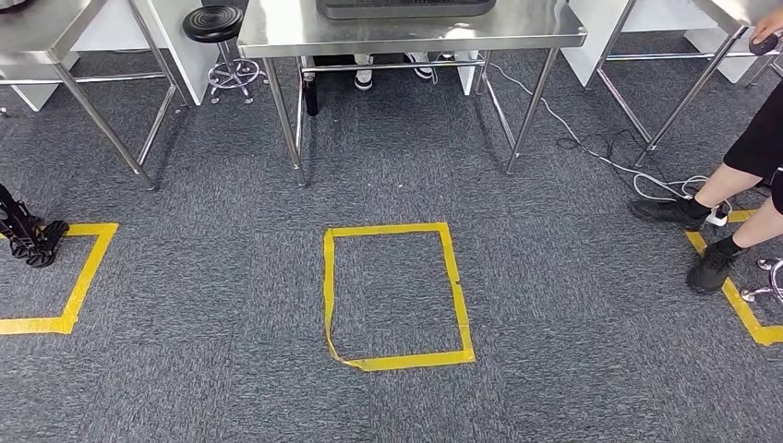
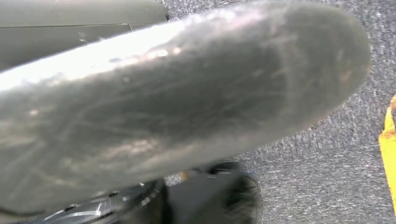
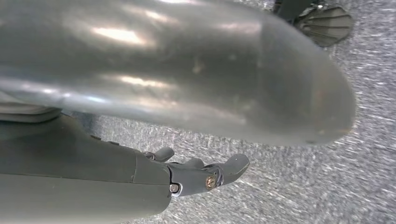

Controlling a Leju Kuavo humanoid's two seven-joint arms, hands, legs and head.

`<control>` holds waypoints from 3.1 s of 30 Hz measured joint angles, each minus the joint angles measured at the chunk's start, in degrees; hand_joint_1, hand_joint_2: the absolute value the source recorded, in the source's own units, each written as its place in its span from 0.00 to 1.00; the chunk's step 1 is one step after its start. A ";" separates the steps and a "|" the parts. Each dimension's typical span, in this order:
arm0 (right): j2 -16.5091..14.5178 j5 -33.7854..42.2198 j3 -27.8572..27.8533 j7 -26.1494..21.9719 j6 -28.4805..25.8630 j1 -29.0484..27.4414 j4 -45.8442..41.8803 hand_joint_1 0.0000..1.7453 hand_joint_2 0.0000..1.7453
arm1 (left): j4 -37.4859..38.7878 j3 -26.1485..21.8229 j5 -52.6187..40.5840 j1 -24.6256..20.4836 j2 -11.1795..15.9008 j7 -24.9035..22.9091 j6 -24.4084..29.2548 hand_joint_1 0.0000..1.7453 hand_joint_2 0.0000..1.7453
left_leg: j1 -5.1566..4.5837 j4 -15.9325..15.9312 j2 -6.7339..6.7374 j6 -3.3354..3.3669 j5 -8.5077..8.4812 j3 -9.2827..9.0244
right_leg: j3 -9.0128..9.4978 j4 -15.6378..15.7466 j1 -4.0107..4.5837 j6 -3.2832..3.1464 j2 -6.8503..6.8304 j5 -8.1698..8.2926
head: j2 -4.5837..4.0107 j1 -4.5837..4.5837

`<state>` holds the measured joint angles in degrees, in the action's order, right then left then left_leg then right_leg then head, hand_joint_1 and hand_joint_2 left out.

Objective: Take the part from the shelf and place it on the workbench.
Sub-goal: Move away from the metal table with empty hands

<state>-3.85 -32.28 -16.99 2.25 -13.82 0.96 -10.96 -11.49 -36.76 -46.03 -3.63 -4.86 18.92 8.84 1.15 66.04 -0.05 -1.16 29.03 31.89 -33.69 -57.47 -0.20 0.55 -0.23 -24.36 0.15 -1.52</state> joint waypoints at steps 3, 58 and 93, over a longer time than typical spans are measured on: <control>-0.04 -0.12 0.04 0.04 0.04 0.07 0.01 0.00 0.00 | -0.01 -0.03 0.01 -0.17 -0.01 0.28 0.04 0.00 0.00 | -0.62 -7.38 -0.33 0.76 1.76 -4.39 | -1.20 -0.62 0.08 1.21 -0.04 1.06 | 0.00 0.13; -0.28 -0.28 0.53 0.82 0.71 -0.27 0.02 0.00 0.00 | -0.03 -0.09 -0.64 0.62 -0.54 0.87 0.98 0.00 0.00 | 1.05 7.54 -0.02 -0.68 2.94 8.97 | 2.76 0.47 -1.12 0.75 2.38 -1.83 | 0.00 -0.27; -0.51 -1.18 0.51 1.27 1.26 -0.06 0.08 0.00 0.00 | 0.07 -0.55 -1.54 0.80 -0.61 2.11 1.25 0.00 0.00 | 0.90 -5.85 -4.92 -0.67 -0.80 -0.57 | 1.70 -0.15 -1.31 1.19 5.91 -1.05 | 0.00 -0.03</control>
<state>-4.36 -33.46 -16.48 3.52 -12.56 0.91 -10.88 -11.42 -37.31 -47.57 -2.84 -5.46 21.04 10.09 2.05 60.19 -4.98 -1.83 28.23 31.33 -32.00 -57.62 -1.52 1.74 5.67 -25.41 0.15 -1.55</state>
